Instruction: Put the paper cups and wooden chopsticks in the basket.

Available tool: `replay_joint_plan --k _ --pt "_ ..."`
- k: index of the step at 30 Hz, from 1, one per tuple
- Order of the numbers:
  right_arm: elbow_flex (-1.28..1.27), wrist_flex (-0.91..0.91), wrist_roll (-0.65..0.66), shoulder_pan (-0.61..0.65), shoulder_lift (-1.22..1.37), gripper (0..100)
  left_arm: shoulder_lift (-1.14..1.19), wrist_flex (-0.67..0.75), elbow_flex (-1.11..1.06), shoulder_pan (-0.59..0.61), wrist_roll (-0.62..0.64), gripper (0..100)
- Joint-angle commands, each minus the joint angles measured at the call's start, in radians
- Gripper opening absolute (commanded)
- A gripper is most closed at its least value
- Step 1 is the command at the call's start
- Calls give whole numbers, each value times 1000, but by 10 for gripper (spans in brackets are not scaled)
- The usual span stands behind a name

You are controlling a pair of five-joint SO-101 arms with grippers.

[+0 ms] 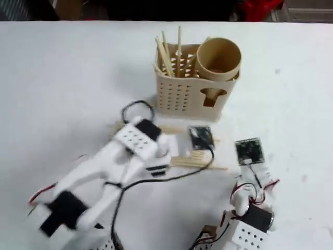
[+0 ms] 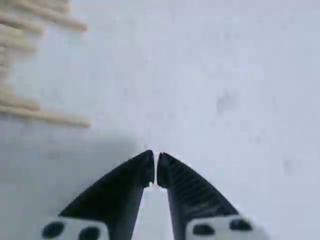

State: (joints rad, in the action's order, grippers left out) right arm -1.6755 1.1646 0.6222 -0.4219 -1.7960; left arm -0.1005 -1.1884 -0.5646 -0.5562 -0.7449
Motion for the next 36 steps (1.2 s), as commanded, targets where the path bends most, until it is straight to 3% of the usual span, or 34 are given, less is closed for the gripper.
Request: replay_joint_plan --k 1,12,16,24,30,36 --pt "-14 -28 0 -58 -4 24 131 78 101 -59 -25 184" --pt "-14 -22 -2 -58 1 24 406 98 310 27 -29 180" --pt "-14 -22 -2 -61 4 24 469 92 338 35 -31 111" --pt "-14 -22 -2 -61 4 24 420 87 324 35 -61 25" --pt "-14 -22 -2 -61 4 24 286 -12 316 33 -31 22" --pt "-14 -22 -2 -61 4 24 216 43 212 35 -25 24"
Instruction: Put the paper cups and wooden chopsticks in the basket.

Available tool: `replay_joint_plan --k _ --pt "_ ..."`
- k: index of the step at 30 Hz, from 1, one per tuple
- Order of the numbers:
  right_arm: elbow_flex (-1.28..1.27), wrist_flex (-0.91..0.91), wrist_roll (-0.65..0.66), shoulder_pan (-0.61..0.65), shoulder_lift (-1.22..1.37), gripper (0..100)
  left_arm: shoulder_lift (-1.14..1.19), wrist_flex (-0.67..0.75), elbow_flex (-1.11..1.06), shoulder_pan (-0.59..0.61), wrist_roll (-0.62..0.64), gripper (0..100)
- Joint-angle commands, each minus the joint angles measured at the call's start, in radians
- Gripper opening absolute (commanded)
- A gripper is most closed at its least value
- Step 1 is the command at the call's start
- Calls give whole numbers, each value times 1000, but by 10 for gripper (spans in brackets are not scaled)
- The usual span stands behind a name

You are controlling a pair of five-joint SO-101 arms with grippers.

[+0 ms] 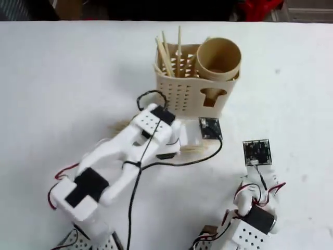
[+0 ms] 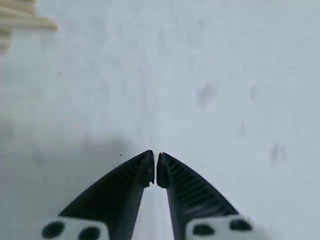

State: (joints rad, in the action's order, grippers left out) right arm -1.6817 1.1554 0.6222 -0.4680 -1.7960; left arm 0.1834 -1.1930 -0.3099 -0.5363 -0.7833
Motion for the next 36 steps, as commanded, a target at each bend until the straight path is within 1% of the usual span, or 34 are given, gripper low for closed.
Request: replay_joint_plan --k 1,5,10,15,21,24,28,31,36 --pt "-8 -13 -2 -15 4 24 -62 72 -61 15 11 24" --pt "-8 -13 -2 -15 4 24 -24 126 -98 15 11 28" --pt "-8 -13 -2 -15 -1 24 27 130 -100 15 12 117" --pt "-8 -13 -5 -16 -4 24 31 130 -100 15 9 86" --pt "-8 -13 -8 -33 -12 24 28 123 -92 15 12 87" --pt "-8 -13 -8 -53 -15 24 28 91 -68 16 17 85" --pt "-8 -13 -8 -45 -15 24 25 80 -58 16 14 16" --pt "-8 -13 -8 -45 -15 24 -33 78 -71 16 18 20" --pt "-8 -13 -8 -45 -15 24 -206 63 -141 28 17 20"
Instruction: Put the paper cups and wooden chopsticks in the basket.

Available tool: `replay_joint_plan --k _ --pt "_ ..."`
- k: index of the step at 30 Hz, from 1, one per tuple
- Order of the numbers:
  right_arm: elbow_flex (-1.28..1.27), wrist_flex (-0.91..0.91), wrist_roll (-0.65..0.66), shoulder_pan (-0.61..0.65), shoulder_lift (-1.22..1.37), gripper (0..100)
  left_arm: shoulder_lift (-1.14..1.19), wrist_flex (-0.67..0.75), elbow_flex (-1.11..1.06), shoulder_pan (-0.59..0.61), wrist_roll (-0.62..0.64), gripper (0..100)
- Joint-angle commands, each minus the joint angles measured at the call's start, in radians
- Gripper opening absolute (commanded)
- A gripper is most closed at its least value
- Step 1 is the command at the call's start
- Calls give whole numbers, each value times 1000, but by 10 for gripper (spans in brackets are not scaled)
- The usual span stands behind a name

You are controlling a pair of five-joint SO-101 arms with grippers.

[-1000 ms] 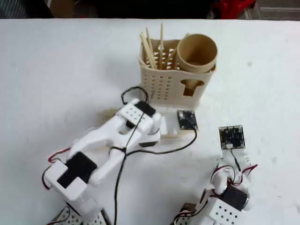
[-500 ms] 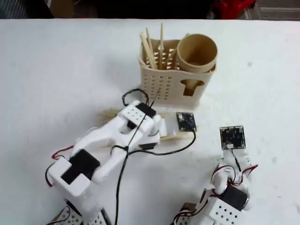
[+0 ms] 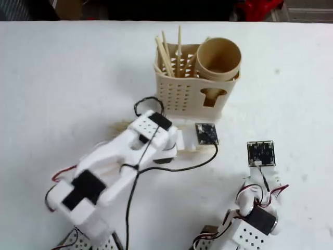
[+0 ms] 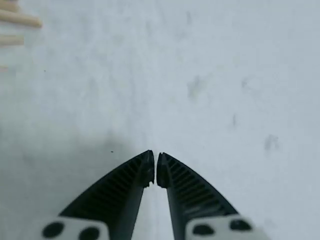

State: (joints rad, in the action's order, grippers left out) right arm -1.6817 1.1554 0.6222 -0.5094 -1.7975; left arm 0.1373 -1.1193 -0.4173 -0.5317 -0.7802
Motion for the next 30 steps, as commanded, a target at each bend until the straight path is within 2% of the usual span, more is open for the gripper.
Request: replay_joint_plan --k 1,8,10,13,17,22,25,30 --pt "-8 -13 -8 -4 -13 24 -200 -3 -57 28 14 20" --pt "-8 -13 -8 -4 -12 24 -492 31 -190 65 17 20" --pt "-8 -13 -8 -4 -12 24 -526 78 -235 71 17 20" --pt "-8 -13 -8 -4 -10 24 -483 192 -307 67 17 23" --pt "-8 -13 -8 -4 -10 24 -291 333 -315 65 17 23" --pt "-8 -13 -8 -5 -10 24 -31 273 -150 58 11 23" --pt "-8 -13 -8 -5 -10 24 -19 212 -107 58 14 24" --pt "-8 -13 -8 -5 -10 24 -90 195 -114 68 17 72"
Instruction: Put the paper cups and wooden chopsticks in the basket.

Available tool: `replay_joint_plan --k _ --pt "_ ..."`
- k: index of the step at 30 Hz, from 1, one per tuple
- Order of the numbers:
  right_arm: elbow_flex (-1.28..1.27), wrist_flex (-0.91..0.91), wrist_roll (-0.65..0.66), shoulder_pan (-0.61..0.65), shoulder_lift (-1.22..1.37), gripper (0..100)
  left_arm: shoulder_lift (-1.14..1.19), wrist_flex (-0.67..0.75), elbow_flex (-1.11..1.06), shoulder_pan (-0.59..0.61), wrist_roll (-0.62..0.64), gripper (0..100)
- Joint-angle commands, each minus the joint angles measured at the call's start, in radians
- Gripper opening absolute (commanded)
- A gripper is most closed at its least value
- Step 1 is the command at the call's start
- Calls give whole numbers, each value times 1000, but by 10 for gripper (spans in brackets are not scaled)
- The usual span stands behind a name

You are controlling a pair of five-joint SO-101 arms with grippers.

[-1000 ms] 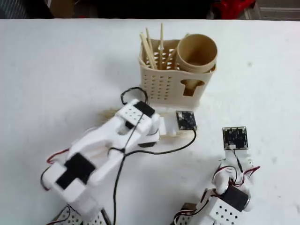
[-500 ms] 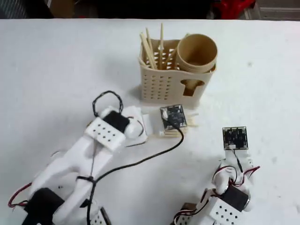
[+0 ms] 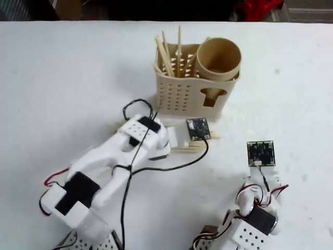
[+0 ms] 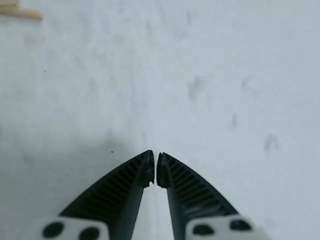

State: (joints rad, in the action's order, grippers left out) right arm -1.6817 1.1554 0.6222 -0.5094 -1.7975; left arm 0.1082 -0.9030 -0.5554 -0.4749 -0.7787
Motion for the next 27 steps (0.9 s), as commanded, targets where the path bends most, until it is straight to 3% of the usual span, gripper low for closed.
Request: replay_joint_plan --k 1,18,27 --pt "-8 -13 -8 -5 -10 24 -87 -31 17 19 15 77" --pt "-8 -13 -8 -5 -10 24 -268 -37 -66 28 18 20" --pt "-8 -13 -8 -5 -10 24 -713 -141 -52 39 163 20"
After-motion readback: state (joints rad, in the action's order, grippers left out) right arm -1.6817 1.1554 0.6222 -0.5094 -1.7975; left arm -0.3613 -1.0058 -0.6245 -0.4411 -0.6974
